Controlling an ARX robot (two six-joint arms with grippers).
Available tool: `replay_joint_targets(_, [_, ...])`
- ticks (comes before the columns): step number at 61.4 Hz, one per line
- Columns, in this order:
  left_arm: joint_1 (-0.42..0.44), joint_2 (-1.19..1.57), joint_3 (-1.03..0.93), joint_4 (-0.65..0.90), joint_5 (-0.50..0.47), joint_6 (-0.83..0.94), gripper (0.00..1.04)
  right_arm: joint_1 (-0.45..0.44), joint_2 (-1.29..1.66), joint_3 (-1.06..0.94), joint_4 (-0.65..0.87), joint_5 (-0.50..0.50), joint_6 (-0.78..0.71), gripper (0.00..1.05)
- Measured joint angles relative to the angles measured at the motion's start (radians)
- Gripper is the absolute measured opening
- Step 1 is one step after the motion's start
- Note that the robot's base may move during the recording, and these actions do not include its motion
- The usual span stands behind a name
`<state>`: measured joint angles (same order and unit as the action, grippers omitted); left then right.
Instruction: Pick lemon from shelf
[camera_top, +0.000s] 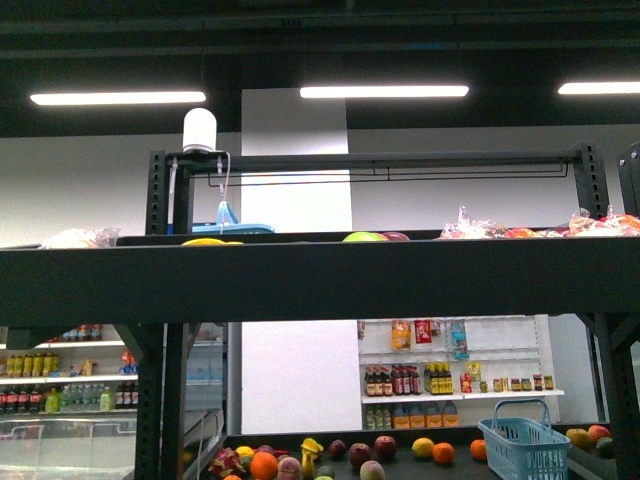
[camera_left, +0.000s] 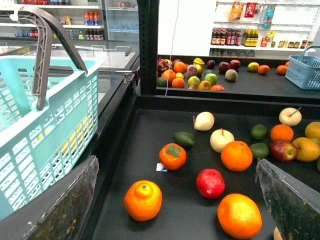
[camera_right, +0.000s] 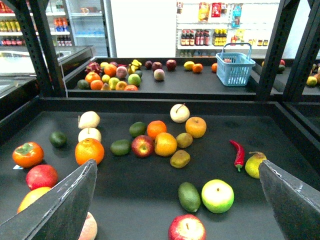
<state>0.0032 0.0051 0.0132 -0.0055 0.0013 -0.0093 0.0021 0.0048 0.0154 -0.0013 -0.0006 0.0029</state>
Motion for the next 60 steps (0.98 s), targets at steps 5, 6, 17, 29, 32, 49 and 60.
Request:
replay_joint_targets(5, [0.000,0.000,0.000,0.000,0.000,0.000,0.97,0.000,0.000,0.000,0.000,0.000,0.000,0.97])
replay_joint_targets(6, [0.000,0.000,0.000,0.000,0.000,0.000,0.97,0.000,0.000,0.000,0.000,0.000,0.000,0.97])
replay_joint_targets(17, [0.000,0.000,0.000,0.000,0.000,0.000,0.97,0.000,0.000,0.000,0.000,0.000,0.000,0.97])
replay_joint_targets(29, [0.000,0.000,0.000,0.000,0.000,0.000,0.97,0.000,0.000,0.000,0.000,0.000,0.000,0.97])
replay_joint_targets(32, [0.000,0.000,0.000,0.000,0.000,0.000,0.97,0.000,0.000,0.000,0.000,0.000,0.000,0.97])
replay_joint_targets(49, [0.000,0.000,0.000,0.000,0.000,0.000,0.97,0.000,0.000,0.000,0.000,0.000,0.000,0.97])
replay_joint_targets(60, [0.000,0.000,0.000,0.000,0.000,0.000,0.97,0.000,0.000,0.000,0.000,0.000,0.000,0.97])
